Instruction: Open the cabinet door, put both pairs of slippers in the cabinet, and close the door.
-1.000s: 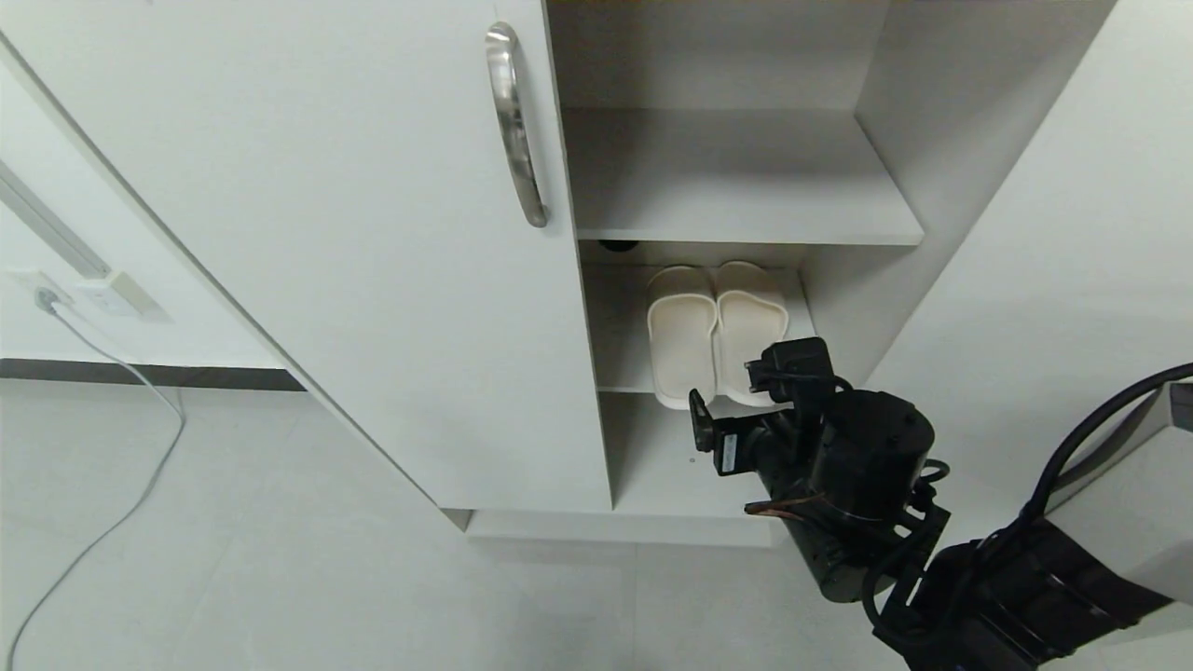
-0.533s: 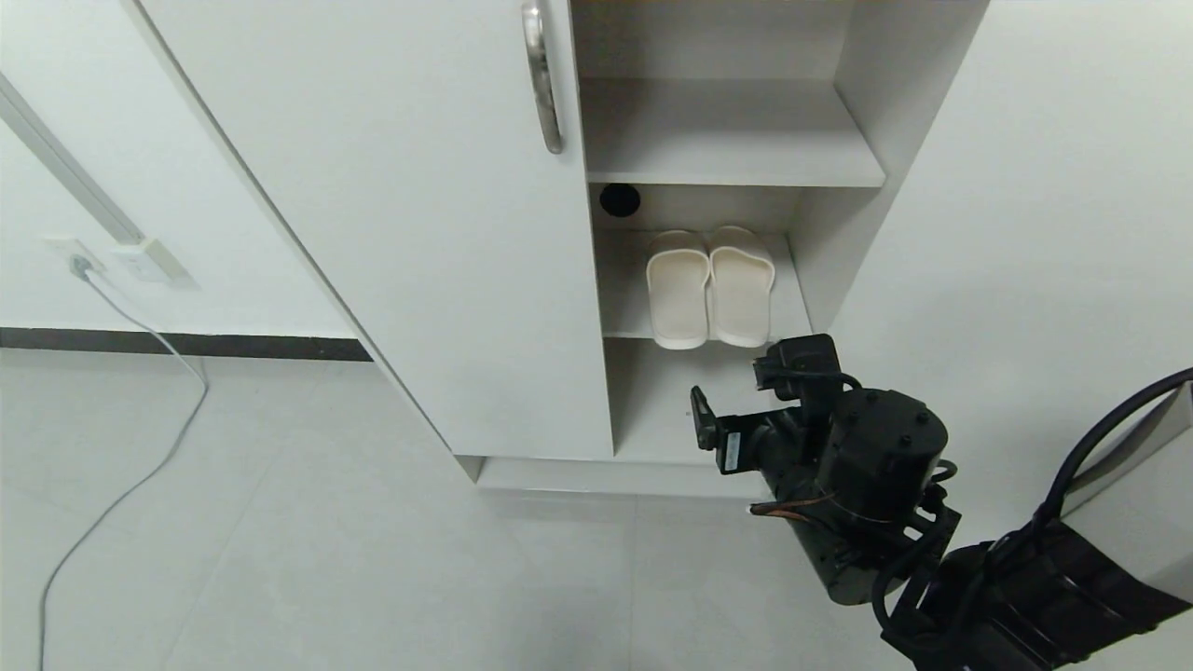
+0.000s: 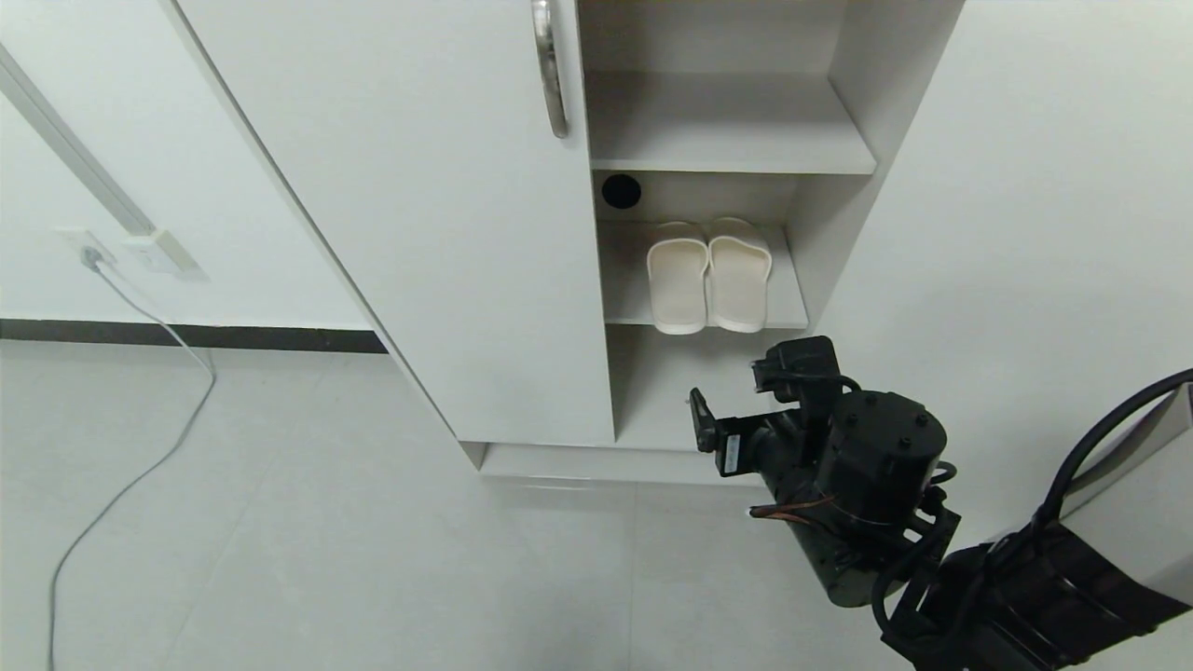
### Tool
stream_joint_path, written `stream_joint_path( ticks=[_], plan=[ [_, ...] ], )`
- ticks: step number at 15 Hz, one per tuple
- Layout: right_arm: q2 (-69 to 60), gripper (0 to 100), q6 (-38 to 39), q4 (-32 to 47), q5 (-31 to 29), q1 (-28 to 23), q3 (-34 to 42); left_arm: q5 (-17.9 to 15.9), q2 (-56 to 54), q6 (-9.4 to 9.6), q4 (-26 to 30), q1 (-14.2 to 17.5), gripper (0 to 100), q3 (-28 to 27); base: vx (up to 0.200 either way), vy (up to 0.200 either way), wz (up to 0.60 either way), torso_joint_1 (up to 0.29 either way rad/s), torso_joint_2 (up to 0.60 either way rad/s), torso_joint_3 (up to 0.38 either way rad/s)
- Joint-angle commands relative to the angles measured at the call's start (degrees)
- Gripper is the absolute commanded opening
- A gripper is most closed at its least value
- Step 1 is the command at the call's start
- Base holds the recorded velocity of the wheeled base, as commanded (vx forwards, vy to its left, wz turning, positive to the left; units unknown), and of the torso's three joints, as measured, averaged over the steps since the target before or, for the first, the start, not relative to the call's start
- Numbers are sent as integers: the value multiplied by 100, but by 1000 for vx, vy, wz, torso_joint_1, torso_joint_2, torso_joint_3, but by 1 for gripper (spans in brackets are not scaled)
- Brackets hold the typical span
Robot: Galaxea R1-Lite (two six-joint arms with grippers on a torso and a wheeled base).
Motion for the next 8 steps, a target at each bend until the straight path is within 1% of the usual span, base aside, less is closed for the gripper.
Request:
stream_joint_path(
  ticks=[1, 4, 8],
  plan=[
    [21, 100, -1, -4, -1, 7, 2, -2, 9, -1, 4, 0, 0, 0, 0, 0, 0, 0, 0, 0],
    [21, 100, 69, 5, -1, 16, 46, -2, 9, -1, 4, 0, 0, 0, 0, 0, 0, 0, 0, 0],
    [21, 100, 78, 5, -1, 7, 46, -2, 9, -1, 4, 0, 0, 0, 0, 0, 0, 0, 5, 166]
  ],
)
